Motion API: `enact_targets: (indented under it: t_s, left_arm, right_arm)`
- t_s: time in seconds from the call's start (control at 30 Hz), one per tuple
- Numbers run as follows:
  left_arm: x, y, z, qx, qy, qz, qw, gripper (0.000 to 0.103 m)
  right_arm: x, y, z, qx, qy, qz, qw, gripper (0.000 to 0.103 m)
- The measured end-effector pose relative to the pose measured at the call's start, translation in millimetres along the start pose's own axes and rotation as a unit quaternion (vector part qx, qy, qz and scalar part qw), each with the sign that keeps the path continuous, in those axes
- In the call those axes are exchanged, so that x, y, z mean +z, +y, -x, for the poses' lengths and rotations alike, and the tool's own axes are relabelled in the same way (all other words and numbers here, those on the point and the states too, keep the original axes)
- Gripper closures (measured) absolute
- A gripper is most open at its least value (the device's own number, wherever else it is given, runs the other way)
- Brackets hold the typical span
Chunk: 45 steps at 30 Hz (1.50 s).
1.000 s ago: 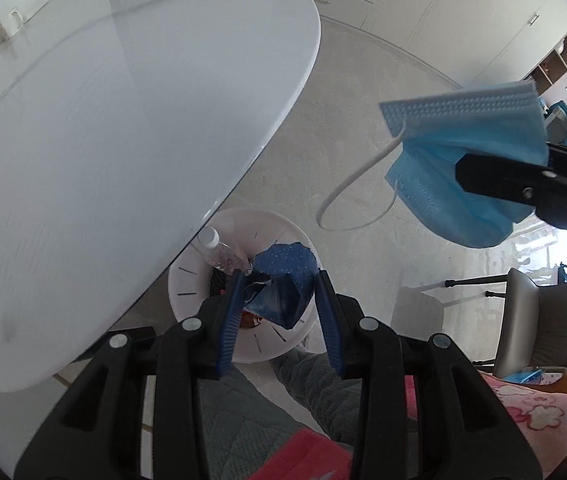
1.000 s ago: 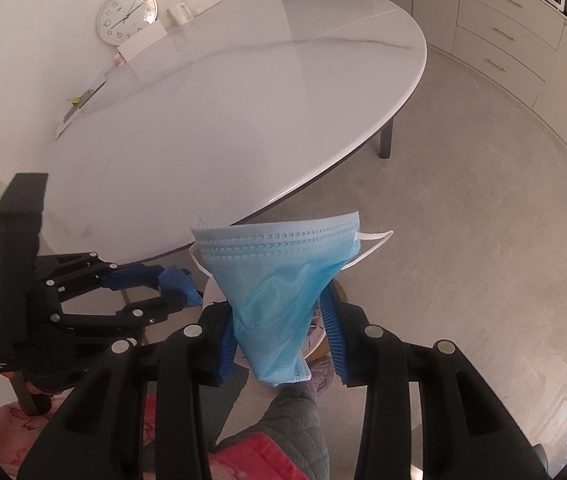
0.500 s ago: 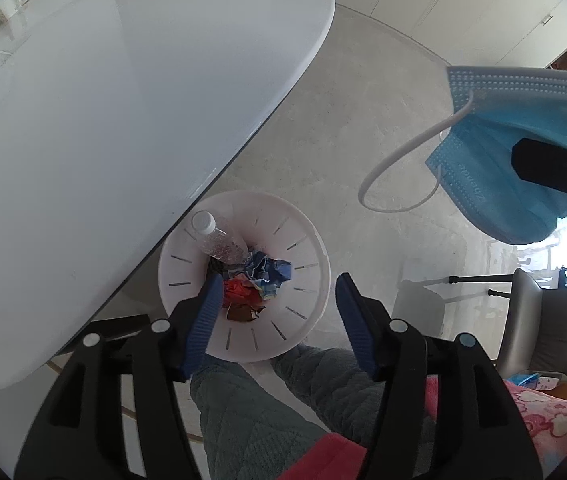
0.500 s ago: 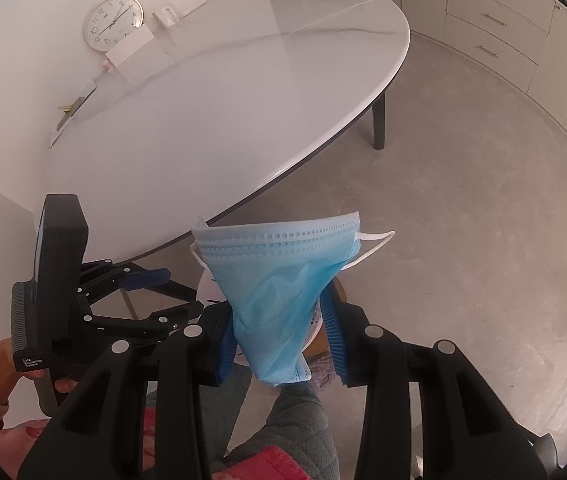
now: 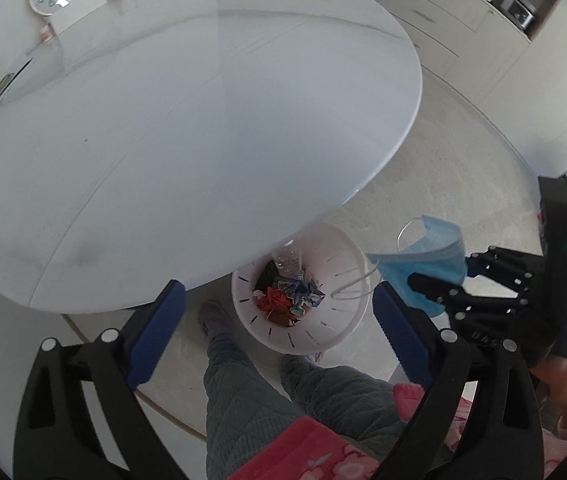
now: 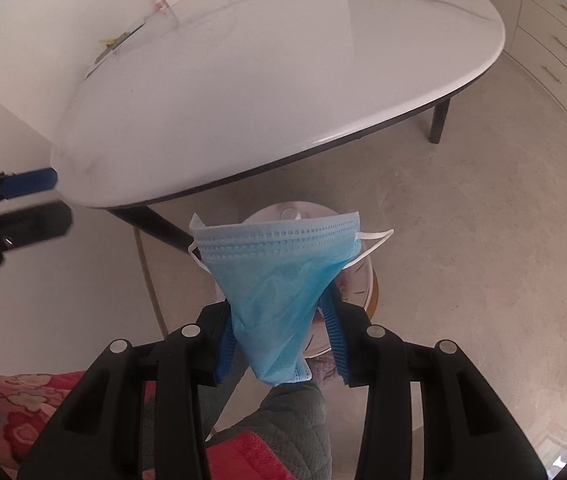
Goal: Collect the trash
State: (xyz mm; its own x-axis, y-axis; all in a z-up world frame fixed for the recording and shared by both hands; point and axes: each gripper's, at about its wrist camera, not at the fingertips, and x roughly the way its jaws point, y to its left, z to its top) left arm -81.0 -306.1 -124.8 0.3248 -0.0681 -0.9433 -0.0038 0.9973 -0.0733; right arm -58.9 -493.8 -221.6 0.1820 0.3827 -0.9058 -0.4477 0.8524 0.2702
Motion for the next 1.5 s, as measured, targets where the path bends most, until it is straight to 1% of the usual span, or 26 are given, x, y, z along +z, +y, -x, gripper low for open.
enact_targets:
  t_s: [0.03,0.07,0.1,0.2,0.23,0.33,0.4,0.47,0.53,0.6,0.7,0.87,1.0,1.07,1.23,1.33,1.5]
  left_arm:
    - [1.6,4.8,2.5,0.008,-0.003,0.005,1.0,0.013]
    - [3.9,6.9,4.2,0.016,-0.005,0.007,0.9998,0.013]
    - [2.4,8.5,3.9,0.025,-0.009,0.009,0.9996,0.013]
    - [3.3,20.0,7.8,0.049,-0.017,0.022,0.9984,0.013]
    - [1.9,19.5,8.2,0.056,-0.018,0.028,0.9979,0.013]
    - [2.7,27.4,9.3,0.069,-0.018,0.042,0.9966,0.013]
    - [3.0,27.0,4.6,0.089,-0.022,0.042,0.9949,0.013]
    - [5.4,26.3,4.7,0.102,-0.027,0.04,0.9936,0.013]
    - [10.8,28.4,6.9,0.1,-0.028,0.037,0.9939,0.013]
    - [17.3,29.6,11.2,0.094,-0.034,0.039,0.9942,0.013]
    - [27.7,28.9,21.6,0.089,-0.05,0.042,0.9939,0.013]
    - [51.0,29.4,46.1,0.079,-0.079,0.042,0.9929,0.013]
    - [68.9,35.9,70.4,0.083,-0.11,0.049,0.9893,0.011]
    - [76.7,43.0,85.6,0.088,-0.129,0.054,0.9862,0.008]
    - [95.4,66.8,129.0,0.114,-0.183,0.074,0.9737,0.008]
    - [105.1,76.5,150.8,0.128,-0.211,0.071,0.9664,0.008]
    - [119.6,82.6,176.7,0.13,-0.243,0.067,0.959,0.008]
  right_arm:
    - [0.3,3.6,-9.2,0.004,0.006,0.008,1.0,0.06]
    - [0.7,8.0,-18.6,0.005,0.012,0.015,1.0,0.052]
    - [0.8,11.4,-28.0,0.005,0.02,0.024,0.999,0.041]
    - [1.0,19.4,-48.1,0.003,0.043,0.043,0.998,0.03]
    - [1.4,22.0,-52.9,0.001,0.049,0.047,0.998,0.028]
    - [5.9,30.3,-56.2,-0.008,0.053,0.05,0.997,0.017]
    - [8.4,31.2,-49.2,-0.016,0.045,0.046,0.998,0.004]
    - [15.1,33.4,-42.3,-0.029,0.04,0.036,0.998,0.003]
    - [23.3,28.8,-31.5,-0.035,0.038,0.019,0.999,0.003]
    - [30.3,22.1,-12.5,-0.038,0.025,-0.001,0.999,0.003]
    - [47.2,17.3,24.9,-0.047,-0.009,-0.02,0.999,0.003]
    - [81.9,23.9,84.5,-0.067,-0.076,-0.03,0.994,0.002]
    - [112.1,39.0,116.0,-0.088,-0.113,-0.024,0.989,0.002]
    - [126.6,47.1,130.2,-0.085,-0.129,-0.019,0.988,0.002]
    - [164.3,70.2,163.8,-0.079,-0.177,-0.006,0.981,0.002]
    - [183.4,83.7,179.8,-0.076,-0.198,0.002,0.977,0.002]
    - [205.7,101.0,199.0,-0.085,-0.223,0.02,0.971,0.002]
